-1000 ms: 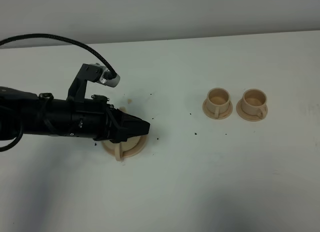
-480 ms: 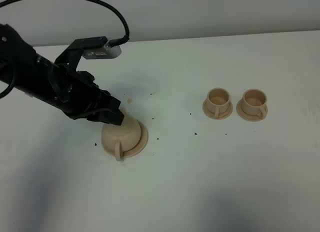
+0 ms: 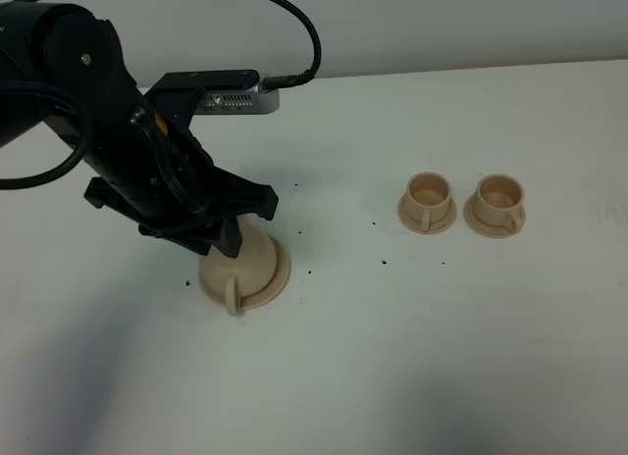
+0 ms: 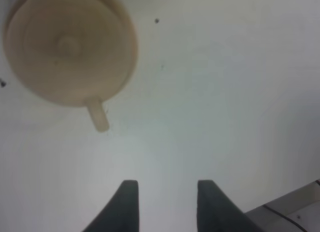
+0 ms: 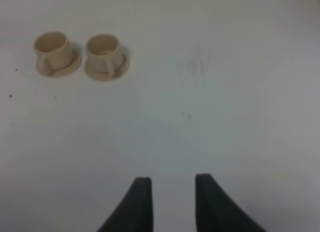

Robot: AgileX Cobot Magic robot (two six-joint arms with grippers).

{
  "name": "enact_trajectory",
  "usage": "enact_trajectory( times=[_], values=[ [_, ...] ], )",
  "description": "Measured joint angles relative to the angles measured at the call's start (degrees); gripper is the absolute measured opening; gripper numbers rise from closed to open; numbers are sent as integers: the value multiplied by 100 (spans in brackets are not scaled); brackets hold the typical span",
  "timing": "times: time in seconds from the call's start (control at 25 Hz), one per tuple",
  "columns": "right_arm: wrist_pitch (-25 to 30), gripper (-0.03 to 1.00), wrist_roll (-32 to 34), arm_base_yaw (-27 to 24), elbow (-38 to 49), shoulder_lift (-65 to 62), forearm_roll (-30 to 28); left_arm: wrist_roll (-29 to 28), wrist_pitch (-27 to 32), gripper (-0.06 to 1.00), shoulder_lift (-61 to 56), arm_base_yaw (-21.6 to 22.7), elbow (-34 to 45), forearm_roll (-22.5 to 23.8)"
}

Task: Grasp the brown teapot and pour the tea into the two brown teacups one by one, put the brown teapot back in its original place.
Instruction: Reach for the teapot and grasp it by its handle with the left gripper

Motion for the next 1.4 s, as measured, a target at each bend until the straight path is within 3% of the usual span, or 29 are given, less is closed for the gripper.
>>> enact_trajectory(
  times=[0.24, 0.48, 1.04, 1.4],
  values=[
    [0, 24, 0, 0, 0, 0, 0, -450, 235, 33, 376, 0, 0, 33],
    [0, 24, 0, 0, 0, 0, 0, -632, -62, 33, 886, 7, 0, 40],
    [0, 24, 0, 0, 0, 0, 0, -607, 7, 33, 1294, 380, -13, 91],
    [0, 24, 0, 0, 0, 0, 0, -417, -461, 33, 1602, 386, -18, 50]
  ],
)
